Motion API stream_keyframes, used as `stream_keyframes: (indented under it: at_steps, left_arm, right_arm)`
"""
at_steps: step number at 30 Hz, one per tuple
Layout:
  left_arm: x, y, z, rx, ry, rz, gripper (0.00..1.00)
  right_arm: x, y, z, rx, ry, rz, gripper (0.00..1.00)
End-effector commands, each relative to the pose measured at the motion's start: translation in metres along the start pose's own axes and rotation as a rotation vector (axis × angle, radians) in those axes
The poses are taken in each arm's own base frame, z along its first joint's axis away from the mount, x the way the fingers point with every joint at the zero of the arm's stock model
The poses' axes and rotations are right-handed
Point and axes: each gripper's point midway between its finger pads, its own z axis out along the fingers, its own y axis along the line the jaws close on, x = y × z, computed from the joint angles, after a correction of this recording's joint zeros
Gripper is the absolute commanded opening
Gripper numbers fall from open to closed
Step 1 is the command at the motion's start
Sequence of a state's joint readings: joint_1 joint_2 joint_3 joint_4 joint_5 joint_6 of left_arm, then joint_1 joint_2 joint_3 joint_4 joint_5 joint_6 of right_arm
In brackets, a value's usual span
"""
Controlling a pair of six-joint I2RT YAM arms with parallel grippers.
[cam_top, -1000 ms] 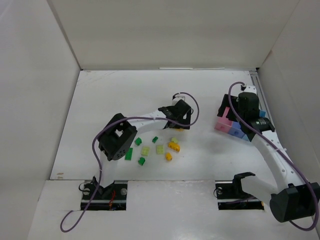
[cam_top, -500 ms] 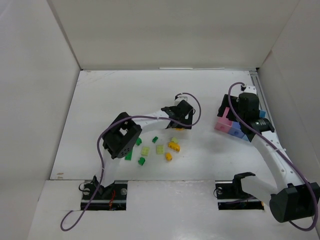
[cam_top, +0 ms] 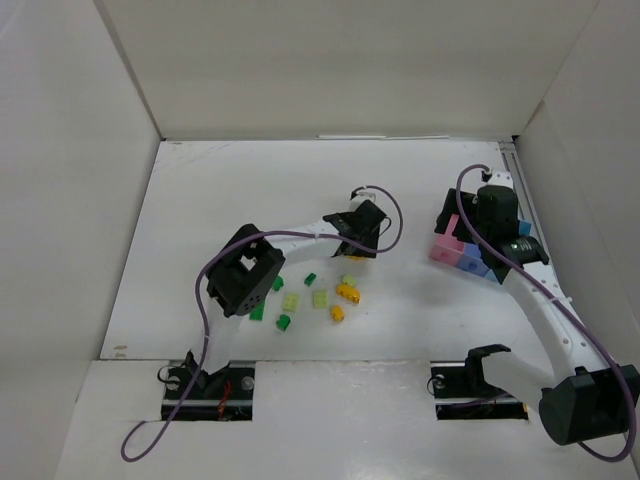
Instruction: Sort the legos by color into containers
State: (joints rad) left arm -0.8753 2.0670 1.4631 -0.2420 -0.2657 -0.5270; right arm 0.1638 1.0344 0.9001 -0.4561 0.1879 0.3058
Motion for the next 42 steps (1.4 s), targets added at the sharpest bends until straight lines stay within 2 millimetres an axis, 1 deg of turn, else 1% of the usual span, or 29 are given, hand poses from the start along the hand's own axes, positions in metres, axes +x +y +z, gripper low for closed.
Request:
stream_keyframes:
  at_steps: [1,2,3,4,6,7,8,9,10,11,12,13,14,15,16,17,18,19,22,25,26,27,29,31,33,34,35,38,42]
  left_arm:
    - [-0.019,-0.004,-0.019,0.032,-0.044,0.029,0.41]
    - [-0.021,-0.003,-0.021,0.036,-0.052,0.040,0.39]
    - [-0.026,-0.003,-0.029,0.048,-0.073,0.053,0.39]
    - [-0.035,-0.008,-0.035,0.080,-0.111,0.065,0.37]
    - [-0.046,-0.008,-0.048,0.112,-0.165,0.135,0.36]
    - [-0.055,-0.013,-0.066,0.150,-0.228,0.156,0.36]
    - [-0.059,-0.016,-0.076,0.170,-0.264,0.185,0.36]
    - [-0.064,-0.014,-0.085,0.186,-0.302,0.248,0.36]
    - [-0.067,-0.011,-0.103,0.214,-0.342,0.276,0.36]
    - [-0.073,-0.018,-0.117,0.255,-0.398,0.297,0.36]
    - [-0.074,-0.023,-0.129,0.309,-0.420,0.329,0.36]
    - [-0.084,-0.023,-0.153,0.344,-0.484,0.378,0.37]
    - [-0.077,-0.022,-0.158,0.372,-0.489,0.411,0.37]
    - [-0.078,-0.025,-0.169,0.412,-0.516,0.438,0.38]
    - [-0.079,-0.028,-0.179,0.443,-0.539,0.456,0.38]
    - [-0.083,-0.026,-0.193,0.458,-0.572,0.471,0.38]
    - [-0.081,-0.027,-0.198,0.476,-0.577,0.486,0.38]
    - [-0.082,-0.029,-0.205,0.497,-0.588,0.488,0.40]
    - [-0.081,-0.034,-0.225,0.552,-0.613,0.521,0.40]
    - [-0.079,-0.035,-0.231,0.573,-0.622,0.534,0.40]
    - [-0.079,-0.035,-0.231,0.573,-0.622,0.534,0.40]
    - [-0.082,-0.035,-0.236,0.577,-0.640,0.530,0.40]
    - [-0.079,-0.039,-0.238,0.594,-0.637,0.538,0.40]
    - [-0.080,-0.043,-0.242,0.601,-0.648,0.550,0.40]
    - [-0.077,-0.044,-0.242,0.594,-0.643,0.562,0.40]
    - [-0.075,-0.047,-0.243,0.602,-0.642,0.567,0.40]
    - [-0.075,-0.047,-0.243,0.602,-0.642,0.567,0.40]
    - [-0.076,-0.046,-0.247,0.604,-0.651,0.565,0.38]
    - [-0.072,-0.048,-0.249,0.615,-0.661,0.567,0.38]
  right_arm:
    - [-0.017,0.003,-0.004,-0.019,-0.066,0.007,0.98]
    - [-0.020,0.006,-0.005,-0.037,-0.069,0.008,0.98]
    - [-0.020,0.008,-0.006,-0.045,-0.067,0.008,0.98]
    - [-0.019,0.009,-0.006,-0.055,-0.064,-0.005,0.98]
    - [-0.024,0.016,-0.010,-0.096,-0.060,-0.001,1.00]
    - [-0.024,0.016,-0.010,-0.110,-0.055,-0.008,1.00]
    - [-0.025,0.021,-0.013,-0.139,-0.050,-0.028,1.00]
    - [-0.023,0.029,-0.015,-0.201,-0.033,-0.035,1.00]
    - [-0.028,0.032,-0.018,-0.234,-0.038,-0.036,1.00]
    - [-0.035,0.038,-0.025,-0.284,-0.056,-0.059,1.00]
    - [-0.032,0.054,-0.036,-0.404,-0.041,-0.078,1.00]
    - [-0.037,0.061,-0.042,-0.466,-0.051,-0.094,1.00]
    - [-0.038,0.072,-0.052,-0.550,-0.066,-0.141,1.00]
    - [-0.039,0.084,-0.060,-0.634,-0.077,-0.165,1.00]
    - [-0.036,0.105,-0.080,-0.797,-0.066,-0.194,1.00]
    - [-0.035,0.114,-0.090,-0.873,-0.069,-0.208,1.00]
    - [-0.034,0.122,-0.097,-0.943,-0.063,-0.219,1.00]
    - [-0.036,0.132,-0.111,-1.040,-0.074,-0.233,1.00]
    - [-0.045,0.140,-0.122,-1.099,-0.099,-0.211,1.00]
    - [-0.053,0.149,-0.137,-1.111,-0.137,-0.232,1.00]
    - [-0.058,0.150,-0.135,-1.084,-0.155,-0.231,1.00]
    - [-0.059,0.155,-0.143,-1.092,-0.166,-0.232,1.00]
    - [-0.064,0.159,-0.143,-1.068,-0.175,-0.213,1.00]
    - [-0.062,0.159,-0.137,-1.039,-0.158,-0.193,1.00]
    - [-0.063,0.161,-0.124,-1.013,-0.120,-0.148,1.00]
    - [-0.064,0.164,-0.124,-1.021,-0.111,-0.143,1.00]
    - [-0.061,0.165,-0.116,-1.015,-0.082,-0.128,0.98]
    - [-0.055,0.176,-0.116,-1.059,-0.034,-0.116,0.90]
    - [-0.047,0.188,-0.115,-1.100,0.011,-0.127,0.90]
